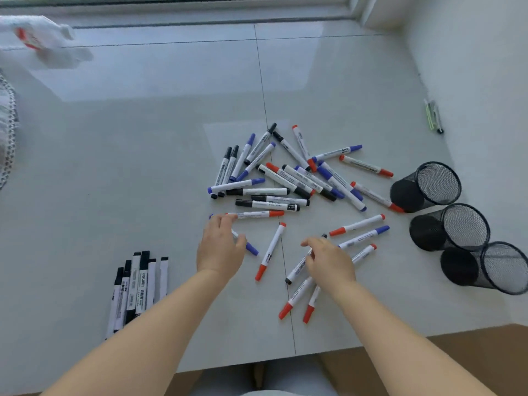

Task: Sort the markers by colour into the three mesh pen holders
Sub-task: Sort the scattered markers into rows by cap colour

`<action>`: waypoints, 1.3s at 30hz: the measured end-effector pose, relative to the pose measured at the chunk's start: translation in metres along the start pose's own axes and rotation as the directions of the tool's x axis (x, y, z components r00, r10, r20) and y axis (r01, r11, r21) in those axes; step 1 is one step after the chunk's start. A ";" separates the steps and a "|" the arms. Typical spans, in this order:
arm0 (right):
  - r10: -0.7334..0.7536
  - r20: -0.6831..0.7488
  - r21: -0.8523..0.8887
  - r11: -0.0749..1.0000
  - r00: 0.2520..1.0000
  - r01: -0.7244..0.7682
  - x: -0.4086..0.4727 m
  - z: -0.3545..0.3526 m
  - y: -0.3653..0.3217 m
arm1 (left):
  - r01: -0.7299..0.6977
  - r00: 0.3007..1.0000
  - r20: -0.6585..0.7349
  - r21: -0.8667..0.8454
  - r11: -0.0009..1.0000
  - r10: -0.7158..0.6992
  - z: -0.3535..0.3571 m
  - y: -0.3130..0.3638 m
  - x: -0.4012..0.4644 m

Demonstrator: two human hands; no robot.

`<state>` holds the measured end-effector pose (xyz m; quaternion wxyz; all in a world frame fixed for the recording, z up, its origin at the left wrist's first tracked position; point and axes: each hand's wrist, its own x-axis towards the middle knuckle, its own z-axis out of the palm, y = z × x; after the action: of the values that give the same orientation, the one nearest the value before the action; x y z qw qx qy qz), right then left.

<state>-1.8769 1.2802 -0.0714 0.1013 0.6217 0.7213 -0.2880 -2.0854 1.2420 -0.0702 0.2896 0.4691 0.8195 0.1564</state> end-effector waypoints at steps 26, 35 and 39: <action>-0.240 -0.002 0.045 0.970 0.971 0.240 0.131 -0.065 -0.031 | 0.692 0.690 0.105 -0.385 0.610 -0.716 0.031 0.084 0.088; -0.370 -0.015 -0.188 0.913 0.929 0.361 0.158 -0.046 -0.031 | 0.833 0.442 0.213 -0.458 0.310 -0.871 0.056 0.113 0.107; -0.422 -0.032 -0.172 0.895 0.906 0.411 0.159 -0.045 -0.030 | 0.831 0.390 0.190 -0.494 0.256 -0.901 0.063 0.117 0.118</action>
<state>-1.9288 1.4357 -0.1062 0.0621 0.4521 0.8616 -0.2223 -2.0135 1.4022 -0.0968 0.3864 -0.1666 0.8814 0.2147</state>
